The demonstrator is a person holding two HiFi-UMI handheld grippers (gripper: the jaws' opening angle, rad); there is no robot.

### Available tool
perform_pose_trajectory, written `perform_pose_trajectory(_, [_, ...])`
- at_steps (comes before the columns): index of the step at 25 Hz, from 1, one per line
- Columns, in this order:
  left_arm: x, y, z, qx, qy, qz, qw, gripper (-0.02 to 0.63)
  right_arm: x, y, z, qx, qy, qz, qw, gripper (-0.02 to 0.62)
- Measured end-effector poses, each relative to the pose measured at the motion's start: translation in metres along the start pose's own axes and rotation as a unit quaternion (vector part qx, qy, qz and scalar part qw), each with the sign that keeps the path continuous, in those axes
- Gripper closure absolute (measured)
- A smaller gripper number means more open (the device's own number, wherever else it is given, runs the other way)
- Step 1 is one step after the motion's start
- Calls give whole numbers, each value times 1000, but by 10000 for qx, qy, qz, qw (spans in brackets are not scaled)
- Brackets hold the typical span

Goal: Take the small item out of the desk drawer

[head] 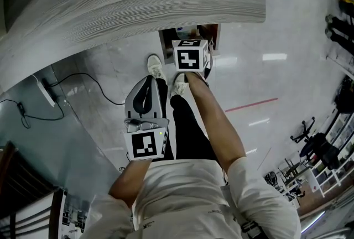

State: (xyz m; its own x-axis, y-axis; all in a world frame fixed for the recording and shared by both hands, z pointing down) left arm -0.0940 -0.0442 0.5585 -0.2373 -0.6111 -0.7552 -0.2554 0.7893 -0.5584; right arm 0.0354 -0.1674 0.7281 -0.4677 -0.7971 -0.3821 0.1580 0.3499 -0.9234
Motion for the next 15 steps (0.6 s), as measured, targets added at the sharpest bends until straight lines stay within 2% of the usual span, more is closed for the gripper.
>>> perform_pose_trajectory(6, [10, 1, 3, 13, 82, -3, 10000, 591, 1, 4, 4, -47, 24, 6, 10000, 163])
perform_pose_trajectory(8, [8, 2, 2, 14, 20, 57, 10000, 591, 1, 6, 5, -50, 40, 23, 10000, 215])
perform_pose_trajectory(15, [4, 4, 1, -9, -29, 77, 10000, 591, 1, 6, 4, -54, 3, 138, 9999, 221])
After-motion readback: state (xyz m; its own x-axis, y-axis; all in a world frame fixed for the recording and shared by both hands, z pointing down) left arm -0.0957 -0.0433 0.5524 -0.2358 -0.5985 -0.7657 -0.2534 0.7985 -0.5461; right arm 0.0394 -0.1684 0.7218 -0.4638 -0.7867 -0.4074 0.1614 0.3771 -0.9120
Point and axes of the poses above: the fingertips, and each gripper's own axes: y backward along the fingers, z to its right, x out of its top, the point moved 4 cm from there along y, backward along the fingers, and after that the axes turned 11 degrees about y, right-handed, at the moved point
